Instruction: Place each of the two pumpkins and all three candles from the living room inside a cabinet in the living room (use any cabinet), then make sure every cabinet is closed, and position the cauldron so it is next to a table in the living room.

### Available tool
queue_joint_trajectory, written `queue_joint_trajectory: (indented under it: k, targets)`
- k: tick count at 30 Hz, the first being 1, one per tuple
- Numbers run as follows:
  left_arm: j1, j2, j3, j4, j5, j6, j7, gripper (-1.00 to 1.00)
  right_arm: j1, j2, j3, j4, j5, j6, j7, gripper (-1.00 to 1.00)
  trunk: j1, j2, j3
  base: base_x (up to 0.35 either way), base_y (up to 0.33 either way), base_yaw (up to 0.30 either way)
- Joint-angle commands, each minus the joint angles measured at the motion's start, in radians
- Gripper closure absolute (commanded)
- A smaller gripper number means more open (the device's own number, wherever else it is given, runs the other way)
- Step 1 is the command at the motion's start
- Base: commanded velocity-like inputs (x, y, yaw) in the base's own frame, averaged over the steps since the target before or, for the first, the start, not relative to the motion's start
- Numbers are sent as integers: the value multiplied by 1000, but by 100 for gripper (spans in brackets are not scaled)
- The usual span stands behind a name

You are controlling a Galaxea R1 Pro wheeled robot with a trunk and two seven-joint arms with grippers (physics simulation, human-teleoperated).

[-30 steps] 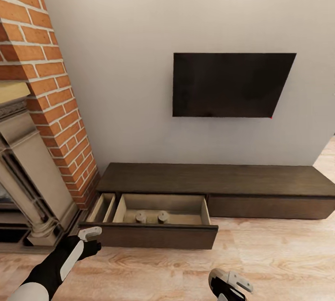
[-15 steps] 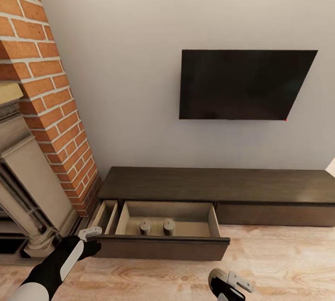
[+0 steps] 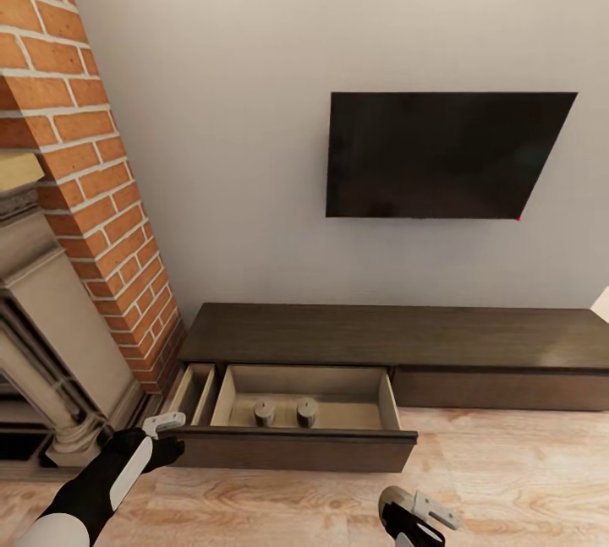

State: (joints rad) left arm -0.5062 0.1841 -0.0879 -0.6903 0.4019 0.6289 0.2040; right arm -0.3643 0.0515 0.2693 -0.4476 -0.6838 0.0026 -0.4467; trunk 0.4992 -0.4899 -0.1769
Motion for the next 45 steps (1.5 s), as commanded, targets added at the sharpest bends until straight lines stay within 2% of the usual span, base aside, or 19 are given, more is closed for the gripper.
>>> queue_joint_trajectory:
  k: [1,5,16,19,22,26,27,29,32,35,38,41,42,45]
  targets:
    - [0,0,0,0,0,0,0,-100,0,-1,1,0,1,-1,2,100,-4,7,3,0,0,0]
    - [0,0,0,0,-1,0,0,-100,0,-4,5,5,5,2,3,100,-19,35,16,0,0,0]
    - [0,1,0,0,-2,0,0,-100,0,-5,-1,-3,-6,15,0,100,-19,35,16,7,2,0]
    - [0,2,0,-1,-2,0,0,-100,0,-6,0,-9,-6,53,-1,100,-19,35,16,184,99,0]
    - [0,3,0,-8,-1,0,1,-100,1,-7,0,-46,-4,158,-3,100,-19,35,16,126,59,0]
    - [0,4,0,-12,-1,1,1,-100,-5,-10,-2,-226,-4,410,-12,100,-19,35,16,33,16,0]
    - [0,4,0,-12,-1,1,1,-100,-6,-10,-2,-252,-4,447,-16,100,-19,35,16,12,6,0]
    - [0,2,-1,-12,-1,2,1,-100,-11,-12,-18,-360,-5,595,-45,100,-19,35,16,6,3,0]
    - [0,3,0,-13,-1,5,1,-100,-21,-5,-96,-525,-6,797,-125,100,-19,35,16,2,1,0]
    - [0,4,0,-13,0,9,1,-100,-27,2,-187,-663,-10,950,-180,100,-19,35,16,0,0,0]
    - [0,4,0,-14,1,12,0,-100,-34,6,-225,-748,-12,1009,-199,100,-19,35,16,64,0,0]
    - [-2,6,1,-23,2,29,0,-100,-73,43,-233,-767,-12,1021,-204,100,-19,35,16,217,0,0]
    - [-2,7,1,-43,2,64,-3,-100,-83,61,-234,-770,-7,1022,-205,100,-19,35,16,203,0,0]
    - [-3,6,15,-139,3,191,-30,-100,-117,80,-235,-772,-9,1023,-206,100,-19,35,16,89,0,0]
